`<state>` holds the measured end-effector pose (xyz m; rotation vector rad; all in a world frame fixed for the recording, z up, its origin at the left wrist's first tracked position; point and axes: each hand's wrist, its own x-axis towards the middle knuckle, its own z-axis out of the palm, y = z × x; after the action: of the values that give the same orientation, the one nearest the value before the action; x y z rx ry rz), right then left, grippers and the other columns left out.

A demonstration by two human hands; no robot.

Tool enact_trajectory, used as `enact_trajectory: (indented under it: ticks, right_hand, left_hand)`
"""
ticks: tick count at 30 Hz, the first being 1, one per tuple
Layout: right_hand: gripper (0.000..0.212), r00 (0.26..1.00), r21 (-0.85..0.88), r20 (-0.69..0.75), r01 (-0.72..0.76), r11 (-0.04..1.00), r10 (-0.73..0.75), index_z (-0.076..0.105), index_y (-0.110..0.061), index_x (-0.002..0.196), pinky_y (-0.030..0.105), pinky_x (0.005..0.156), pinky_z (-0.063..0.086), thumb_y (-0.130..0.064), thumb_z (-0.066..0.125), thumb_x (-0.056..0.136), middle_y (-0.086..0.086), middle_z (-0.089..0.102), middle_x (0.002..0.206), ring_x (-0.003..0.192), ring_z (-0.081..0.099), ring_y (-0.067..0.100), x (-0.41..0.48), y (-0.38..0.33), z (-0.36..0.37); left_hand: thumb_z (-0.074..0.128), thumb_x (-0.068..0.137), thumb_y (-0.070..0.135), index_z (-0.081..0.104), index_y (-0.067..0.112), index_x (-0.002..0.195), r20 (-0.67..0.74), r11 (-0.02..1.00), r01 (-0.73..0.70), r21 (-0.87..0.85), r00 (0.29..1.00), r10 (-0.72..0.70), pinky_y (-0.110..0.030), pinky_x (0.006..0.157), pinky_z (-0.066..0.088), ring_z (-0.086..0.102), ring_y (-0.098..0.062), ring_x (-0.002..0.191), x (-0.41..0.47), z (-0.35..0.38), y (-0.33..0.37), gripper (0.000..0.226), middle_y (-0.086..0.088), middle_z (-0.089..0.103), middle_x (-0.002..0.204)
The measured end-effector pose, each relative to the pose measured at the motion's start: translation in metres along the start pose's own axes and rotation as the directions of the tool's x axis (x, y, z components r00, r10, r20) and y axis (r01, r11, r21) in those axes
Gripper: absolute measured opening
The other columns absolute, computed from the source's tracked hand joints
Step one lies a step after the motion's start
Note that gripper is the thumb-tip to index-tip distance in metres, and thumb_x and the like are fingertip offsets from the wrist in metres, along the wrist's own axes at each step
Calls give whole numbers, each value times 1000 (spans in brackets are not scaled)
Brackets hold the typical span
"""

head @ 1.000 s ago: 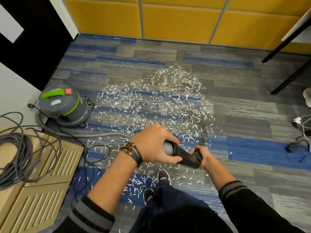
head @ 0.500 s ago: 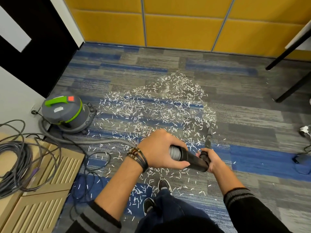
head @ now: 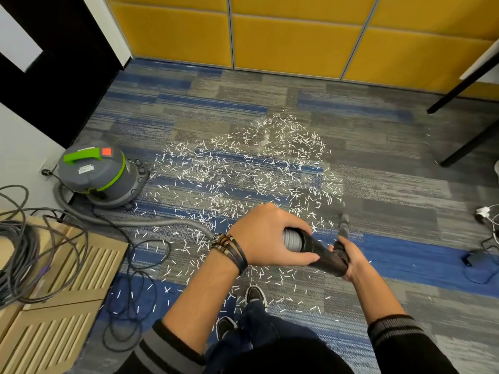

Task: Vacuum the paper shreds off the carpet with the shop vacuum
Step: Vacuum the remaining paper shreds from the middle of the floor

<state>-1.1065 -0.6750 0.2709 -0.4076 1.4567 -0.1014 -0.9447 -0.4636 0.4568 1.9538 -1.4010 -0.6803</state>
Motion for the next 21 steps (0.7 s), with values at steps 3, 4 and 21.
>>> enact_trajectory:
  ticks: [3, 4, 21]
  right_hand:
    - [22, 1000, -1, 16, 5, 1000, -5, 46, -13, 97, 25, 40, 51, -34, 51, 101, 6, 57, 53, 38, 56, 17, 1, -6, 12]
    - [23, 1000, 0, 23, -5, 1000, 5, 45, -12, 93, 24, 40, 51, -33, 49, 102, 7, 56, 52, 37, 55, 18, 1, -4, 14]
    - [20, 996, -219, -41, 73, 973, -84, 43, -14, 89, 26, 39, 50, -28, 44, 102, 8, 56, 49, 37, 55, 19, 18, -70, 9]
  left_hand:
    - [83, 78, 56, 81, 31, 105, 28, 1000, 8, -2, 1000, -8, -17, 74, 57, 67, 2, 73, 6, -4, 0, 37, 19, 76, 84]
    - [86, 77, 53, 82, 30, 104, 42, 1000, 19, -16, 999, -18, -14, 74, 55, 67, 4, 74, 8, -7, -2, 36, 21, 74, 83]
    - [68, 84, 65, 78, 32, 110, -110, 994, 110, -8, 988, -110, -30, 81, 61, 66, -4, 69, 31, 24, 3, 44, 14, 75, 81]
